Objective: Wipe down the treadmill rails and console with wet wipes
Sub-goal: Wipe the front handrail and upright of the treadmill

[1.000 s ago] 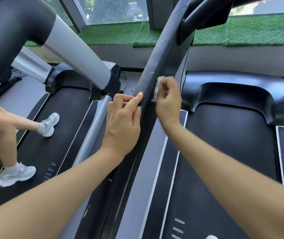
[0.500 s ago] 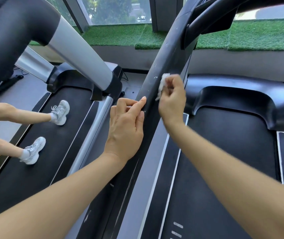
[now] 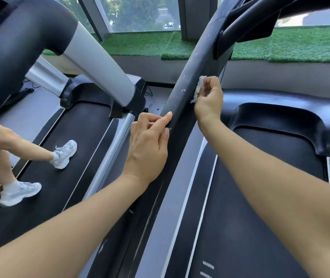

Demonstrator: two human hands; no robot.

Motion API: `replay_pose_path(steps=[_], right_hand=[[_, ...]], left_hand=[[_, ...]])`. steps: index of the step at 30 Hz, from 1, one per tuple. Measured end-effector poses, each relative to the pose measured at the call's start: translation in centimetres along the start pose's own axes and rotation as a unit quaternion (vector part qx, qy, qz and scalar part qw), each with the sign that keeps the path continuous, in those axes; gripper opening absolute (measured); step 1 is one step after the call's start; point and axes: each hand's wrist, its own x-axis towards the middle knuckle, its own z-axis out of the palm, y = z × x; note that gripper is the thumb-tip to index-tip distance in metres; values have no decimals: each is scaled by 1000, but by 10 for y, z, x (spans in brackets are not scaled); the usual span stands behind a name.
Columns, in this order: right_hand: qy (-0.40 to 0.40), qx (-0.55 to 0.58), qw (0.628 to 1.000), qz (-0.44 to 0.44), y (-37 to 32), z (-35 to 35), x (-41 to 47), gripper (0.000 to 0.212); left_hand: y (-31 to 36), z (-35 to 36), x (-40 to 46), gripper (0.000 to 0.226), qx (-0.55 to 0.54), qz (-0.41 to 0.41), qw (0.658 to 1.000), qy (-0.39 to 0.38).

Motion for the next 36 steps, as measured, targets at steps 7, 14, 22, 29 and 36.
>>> replay_pose_path(steps=[7,14,22,29,36], right_hand=[[-101,-12,993,-60,-7,-15,-83,43],[-170,-4,984,-61,-3,-23,-170,32],[-241,-26,970,-26,7,-44,-233,25],[-113,-46,992,-23,14,-20,-143,14],[-107,-17,993,-43,-3,-21,-187,24]], left_hand=[[2,-8,-6,37,3,-6,1000,-7],[-9,-31,-69,38,-20,-38,999,-11],[-9,-26,-86,37,3,-16,1000,24],[-14,-25,-86,36,-7,-6,1000,26],[-13,-25,-85,38,-9,-8,999,29]])
